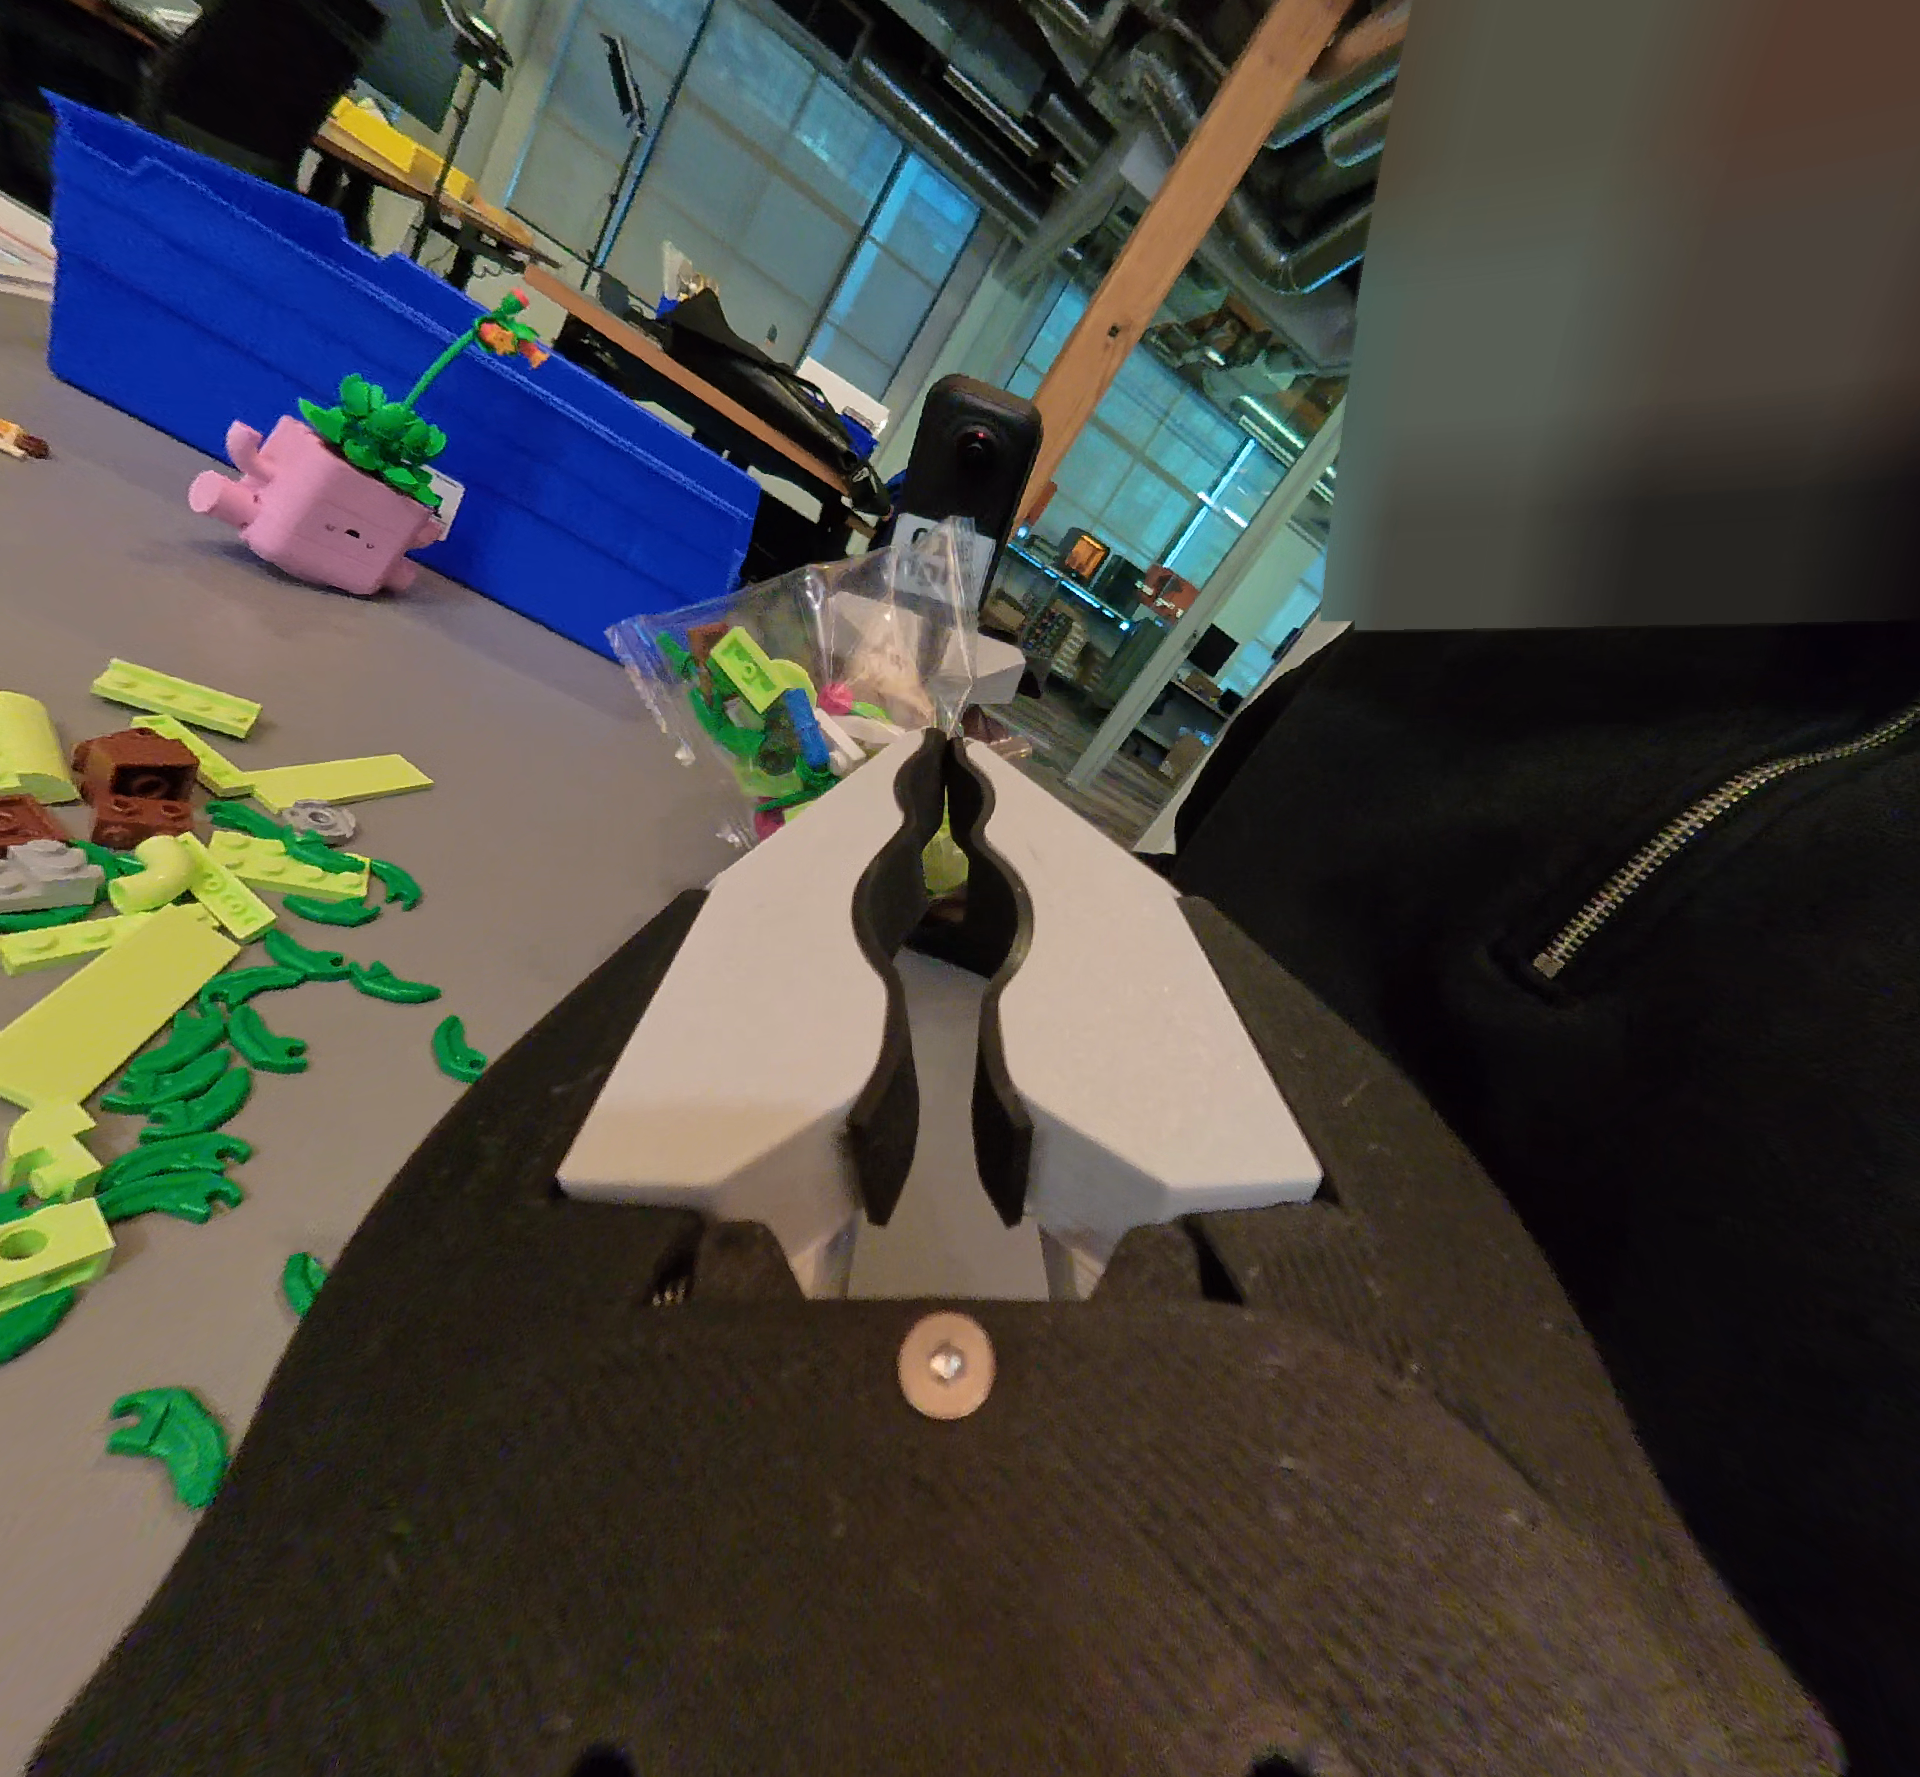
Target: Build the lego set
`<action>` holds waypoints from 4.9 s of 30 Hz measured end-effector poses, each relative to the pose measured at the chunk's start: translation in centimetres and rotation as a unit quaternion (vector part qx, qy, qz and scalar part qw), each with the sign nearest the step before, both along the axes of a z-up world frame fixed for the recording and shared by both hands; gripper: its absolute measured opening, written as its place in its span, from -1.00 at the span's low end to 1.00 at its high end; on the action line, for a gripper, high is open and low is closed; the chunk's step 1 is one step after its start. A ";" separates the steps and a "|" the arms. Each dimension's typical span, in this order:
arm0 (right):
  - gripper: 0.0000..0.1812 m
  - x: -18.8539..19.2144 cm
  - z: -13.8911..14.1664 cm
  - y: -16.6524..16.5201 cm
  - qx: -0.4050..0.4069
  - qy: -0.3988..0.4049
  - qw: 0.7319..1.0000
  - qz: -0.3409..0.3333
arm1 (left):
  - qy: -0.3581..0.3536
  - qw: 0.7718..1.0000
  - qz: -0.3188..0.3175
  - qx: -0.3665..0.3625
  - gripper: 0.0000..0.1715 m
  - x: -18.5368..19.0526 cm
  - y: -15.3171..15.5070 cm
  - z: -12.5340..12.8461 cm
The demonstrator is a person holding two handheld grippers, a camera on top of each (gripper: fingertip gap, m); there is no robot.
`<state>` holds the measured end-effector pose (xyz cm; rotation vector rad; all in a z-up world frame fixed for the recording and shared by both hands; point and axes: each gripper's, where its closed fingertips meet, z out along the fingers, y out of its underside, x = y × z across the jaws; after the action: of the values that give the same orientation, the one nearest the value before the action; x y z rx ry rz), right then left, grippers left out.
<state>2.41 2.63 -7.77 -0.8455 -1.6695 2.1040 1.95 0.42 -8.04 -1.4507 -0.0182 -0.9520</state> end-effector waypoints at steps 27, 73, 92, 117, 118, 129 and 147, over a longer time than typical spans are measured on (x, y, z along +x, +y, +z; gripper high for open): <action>-1.00 -0.2 -2.2 -1.4 0.133 0.041 0.990 -0.038 | -0.023 0.999 -0.032 -0.011 -1.00 0.4 0.0 -0.8; -1.00 -2.5 -0.8 1.1 0.024 -0.033 0.982 -0.184 | -0.065 0.997 0.051 0.011 -1.00 -0.8 1.5 -0.5; -0.87 -0.3 -1.1 -1.0 0.007 -0.009 1.000 0.004 | -0.097 0.995 -0.031 0.000 -1.00 0.3 1.0 -0.9; -1.00 1.1 3.3 -0.4 -0.246 -0.023 0.960 0.128 | -0.184 0.972 -0.057 0.133 -1.00 1.7 0.5 3.4; -1.00 1.2 3.4 -0.5 -0.252 -0.023 0.958 0.135 | -0.184 0.972 -0.061 0.135 -1.00 1.8 0.4 3.5; -0.89 0.4 2.8 0.4 -0.211 0.001 0.976 0.057 | -0.067 0.995 -0.006 0.078 -1.00 0.7 -0.3 2.1; -0.76 -1.7 -0.3 0.6 -0.193 -0.092 0.976 0.034 | 0.111 0.990 0.080 -0.011 -1.00 -0.1 1.0 -1.3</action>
<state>0.72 3.25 -8.11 -1.1410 -1.4050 2.5134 1.85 1.38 -9.32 -1.5451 0.0182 -0.6580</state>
